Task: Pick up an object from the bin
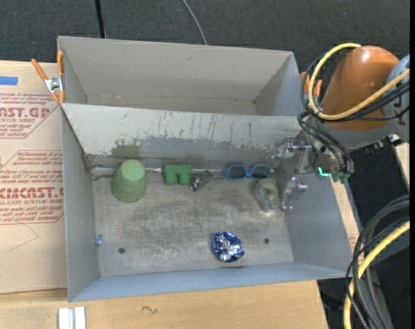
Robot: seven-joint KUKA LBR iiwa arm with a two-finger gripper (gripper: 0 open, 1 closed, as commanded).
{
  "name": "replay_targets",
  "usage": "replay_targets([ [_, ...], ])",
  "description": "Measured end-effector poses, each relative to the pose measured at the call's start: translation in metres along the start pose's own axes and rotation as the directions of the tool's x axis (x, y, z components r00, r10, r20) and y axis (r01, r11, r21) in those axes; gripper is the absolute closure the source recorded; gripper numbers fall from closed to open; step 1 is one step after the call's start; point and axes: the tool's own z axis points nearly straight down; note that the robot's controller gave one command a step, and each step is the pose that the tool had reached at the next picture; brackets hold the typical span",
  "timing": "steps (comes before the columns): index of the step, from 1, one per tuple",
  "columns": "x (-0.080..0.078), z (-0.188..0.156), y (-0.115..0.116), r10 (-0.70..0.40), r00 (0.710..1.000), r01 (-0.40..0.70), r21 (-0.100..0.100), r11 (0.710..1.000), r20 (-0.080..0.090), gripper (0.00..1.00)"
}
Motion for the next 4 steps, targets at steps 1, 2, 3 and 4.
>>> replay_targets([
  [1, 0.015, 0.105, 0.062, -0.293, 0.956, 0.293, -0.001, 0.956, 0.005, 0.0],
  [2, 0.071, 0.108, 0.105, -0.572, 0.82, 0.572, 0.008, 0.82, 0.012, 0.0],
  [3, 0.073, 0.108, 0.104, -0.572, 0.821, 0.572, 0.004, 0.821, 0.0, 1.0],
  [4, 0.072, 0.109, 0.105, -0.572, 0.82, 0.572, 0.005, 0.82, 0.008, 0.0],
])
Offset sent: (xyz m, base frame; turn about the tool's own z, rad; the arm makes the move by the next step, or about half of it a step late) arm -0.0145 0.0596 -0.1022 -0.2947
